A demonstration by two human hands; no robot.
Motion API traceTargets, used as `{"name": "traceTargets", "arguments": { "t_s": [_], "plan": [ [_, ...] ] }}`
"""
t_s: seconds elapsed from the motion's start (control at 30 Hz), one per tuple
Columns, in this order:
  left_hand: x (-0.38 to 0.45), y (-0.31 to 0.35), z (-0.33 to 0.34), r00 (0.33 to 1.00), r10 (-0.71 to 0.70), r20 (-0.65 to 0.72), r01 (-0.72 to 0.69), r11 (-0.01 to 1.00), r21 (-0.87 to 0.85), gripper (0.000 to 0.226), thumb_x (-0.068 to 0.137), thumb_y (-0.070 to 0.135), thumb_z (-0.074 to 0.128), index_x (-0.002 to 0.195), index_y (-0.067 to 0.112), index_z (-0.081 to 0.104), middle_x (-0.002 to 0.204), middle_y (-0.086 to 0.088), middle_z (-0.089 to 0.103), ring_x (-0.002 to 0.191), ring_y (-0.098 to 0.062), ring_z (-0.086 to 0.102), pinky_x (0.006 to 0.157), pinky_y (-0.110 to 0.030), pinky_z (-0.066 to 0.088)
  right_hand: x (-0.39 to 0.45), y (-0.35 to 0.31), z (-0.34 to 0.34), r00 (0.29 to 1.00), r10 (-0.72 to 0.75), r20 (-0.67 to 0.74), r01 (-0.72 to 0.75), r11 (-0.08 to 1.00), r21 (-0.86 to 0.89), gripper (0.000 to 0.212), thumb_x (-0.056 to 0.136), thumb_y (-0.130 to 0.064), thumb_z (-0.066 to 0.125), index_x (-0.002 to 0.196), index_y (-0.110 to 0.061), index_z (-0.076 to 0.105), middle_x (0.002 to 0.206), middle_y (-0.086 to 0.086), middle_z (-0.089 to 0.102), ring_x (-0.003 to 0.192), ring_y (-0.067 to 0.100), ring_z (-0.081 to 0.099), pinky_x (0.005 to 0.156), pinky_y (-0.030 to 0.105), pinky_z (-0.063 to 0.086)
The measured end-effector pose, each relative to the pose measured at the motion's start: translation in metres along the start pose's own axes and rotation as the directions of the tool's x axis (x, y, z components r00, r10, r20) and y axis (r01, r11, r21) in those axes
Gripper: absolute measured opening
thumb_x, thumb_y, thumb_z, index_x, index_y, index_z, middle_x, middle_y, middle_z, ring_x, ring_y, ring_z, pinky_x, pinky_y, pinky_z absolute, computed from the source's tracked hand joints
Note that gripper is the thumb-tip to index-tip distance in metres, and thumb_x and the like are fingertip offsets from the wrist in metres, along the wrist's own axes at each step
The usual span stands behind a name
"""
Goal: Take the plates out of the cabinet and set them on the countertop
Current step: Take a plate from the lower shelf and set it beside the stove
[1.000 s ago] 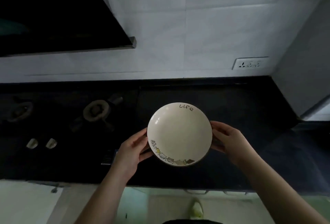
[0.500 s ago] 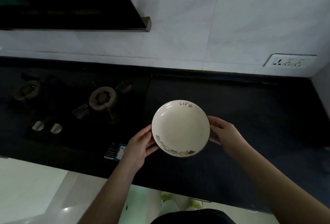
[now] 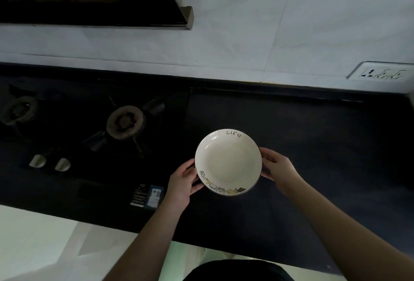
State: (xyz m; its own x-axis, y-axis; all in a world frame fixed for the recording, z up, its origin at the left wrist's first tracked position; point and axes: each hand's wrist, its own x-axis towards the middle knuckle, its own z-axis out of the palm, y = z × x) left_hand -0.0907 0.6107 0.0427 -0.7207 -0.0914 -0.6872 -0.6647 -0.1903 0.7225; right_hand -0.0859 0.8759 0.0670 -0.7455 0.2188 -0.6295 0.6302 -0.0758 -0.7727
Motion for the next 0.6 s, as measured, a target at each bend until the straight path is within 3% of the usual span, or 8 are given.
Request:
{"name": "traceTargets", "arguments": {
  "t_s": [0.23,0.6],
  "plan": [
    [0.008,-0.011,-0.001,1.0,-0.011,-0.014,0.011,1.0,0.013,0.033,0.095,0.011,0.063,0.121,0.031,0.064,0.124,0.001,0.066,0.113,-0.018,0.064,0.067,-0.033,0.061,0.006,0.004,-0.002,1.0,-0.007,0.008,0.007,1.0,-0.006,0.037,0.097,-0.002,0.048,0.102,-0.032,0.069,0.104,-0.004,0.074,0.095,0.011,0.069,0.063,0.021,0.057],
    [0.014,-0.014,0.0,0.999,-0.001,-0.04,0.002,0.999,0.034,0.036,0.094,0.009,0.064,0.125,0.027,0.062,0.126,0.0,0.065,0.113,-0.018,0.064,0.068,-0.035,0.062,0.016,0.01,-0.002,1.0,-0.004,0.003,0.004,1.0,-0.015,0.039,0.097,-0.001,0.047,0.105,-0.031,0.07,0.098,-0.01,0.074,0.086,0.004,0.07,0.059,0.017,0.055]
  ]
}}
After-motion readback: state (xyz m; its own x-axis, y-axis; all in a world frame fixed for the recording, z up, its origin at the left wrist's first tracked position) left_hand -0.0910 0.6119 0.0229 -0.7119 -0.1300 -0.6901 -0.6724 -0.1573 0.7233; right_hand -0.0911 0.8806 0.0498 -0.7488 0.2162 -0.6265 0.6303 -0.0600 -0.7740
